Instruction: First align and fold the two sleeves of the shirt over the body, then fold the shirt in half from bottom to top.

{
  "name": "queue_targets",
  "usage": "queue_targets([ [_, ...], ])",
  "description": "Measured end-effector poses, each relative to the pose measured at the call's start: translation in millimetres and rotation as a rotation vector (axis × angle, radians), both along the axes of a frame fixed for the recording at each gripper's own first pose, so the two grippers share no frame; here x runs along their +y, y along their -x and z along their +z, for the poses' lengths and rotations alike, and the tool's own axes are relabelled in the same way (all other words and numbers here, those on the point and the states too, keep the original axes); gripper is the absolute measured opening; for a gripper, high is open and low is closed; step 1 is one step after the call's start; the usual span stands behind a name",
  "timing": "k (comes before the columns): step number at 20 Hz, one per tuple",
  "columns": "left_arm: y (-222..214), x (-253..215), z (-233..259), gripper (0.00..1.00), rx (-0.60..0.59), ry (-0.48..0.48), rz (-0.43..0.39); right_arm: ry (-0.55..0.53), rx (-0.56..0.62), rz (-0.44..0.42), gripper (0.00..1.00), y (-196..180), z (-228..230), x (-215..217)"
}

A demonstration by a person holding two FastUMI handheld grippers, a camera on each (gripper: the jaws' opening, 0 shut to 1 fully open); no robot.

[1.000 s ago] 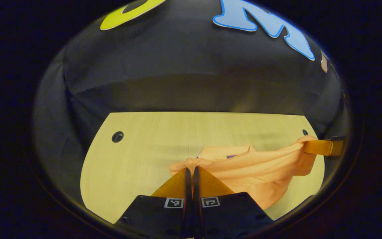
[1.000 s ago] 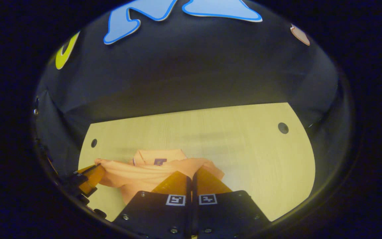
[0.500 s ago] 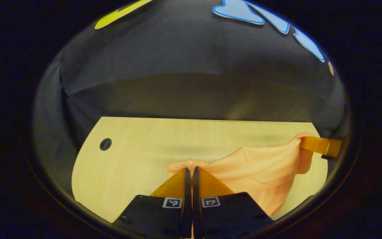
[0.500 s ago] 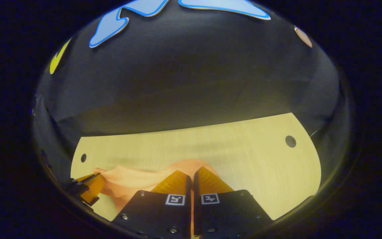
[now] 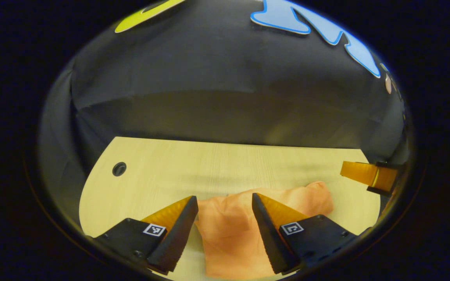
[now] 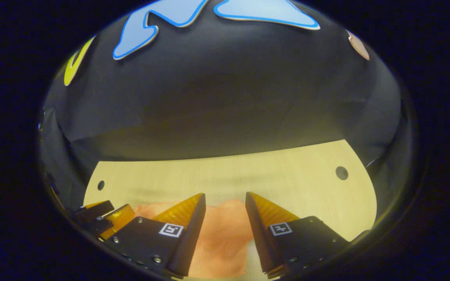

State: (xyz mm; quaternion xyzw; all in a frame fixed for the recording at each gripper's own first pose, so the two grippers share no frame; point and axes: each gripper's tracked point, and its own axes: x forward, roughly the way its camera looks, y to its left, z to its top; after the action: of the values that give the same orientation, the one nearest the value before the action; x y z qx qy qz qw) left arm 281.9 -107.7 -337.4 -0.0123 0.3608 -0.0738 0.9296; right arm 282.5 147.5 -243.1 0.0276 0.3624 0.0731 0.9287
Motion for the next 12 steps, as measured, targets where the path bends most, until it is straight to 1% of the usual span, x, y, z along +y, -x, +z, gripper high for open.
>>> queue_targets([
  [1, 2, 0, 17, 0.93, -0.033, 0.005, -0.001, -0.002, -0.027, 0.002, 0.64, 2, 12, -1],
  [2, 3, 0, 25, 0.92, -0.054, 0.006, 0.001, -0.008, -0.049, 0.004, 0.68, 6, 22, -2],
  [3, 5, 2, 42, 0.94, -0.091, 0.013, 0.002, -0.017, -0.082, 0.004, 0.68, 12, 38, -5],
  [5, 17, 7, 76, 0.92, -0.161, 0.02, 0.0, -0.027, -0.147, 0.008, 0.68, 25, 68, -8],
  [7, 32, 10, 116, 0.94, -0.235, 0.029, -0.005, -0.038, -0.212, 0.018, 0.68, 42, 99, -10],
  [8, 38, 5, 135, 0.92, -0.27, 0.04, -0.009, -0.042, -0.241, 0.021, 0.67, 50, 114, -11],
  [9, 53, 6, 158, 0.94, -0.315, 0.051, -0.009, -0.046, -0.27, 0.022, 0.68, 60, 130, -13],
  [12, 98, 22, 220, 0.92, -0.419, 0.063, -0.006, -0.064, -0.369, 0.034, 0.68, 102, 184, -22],
])
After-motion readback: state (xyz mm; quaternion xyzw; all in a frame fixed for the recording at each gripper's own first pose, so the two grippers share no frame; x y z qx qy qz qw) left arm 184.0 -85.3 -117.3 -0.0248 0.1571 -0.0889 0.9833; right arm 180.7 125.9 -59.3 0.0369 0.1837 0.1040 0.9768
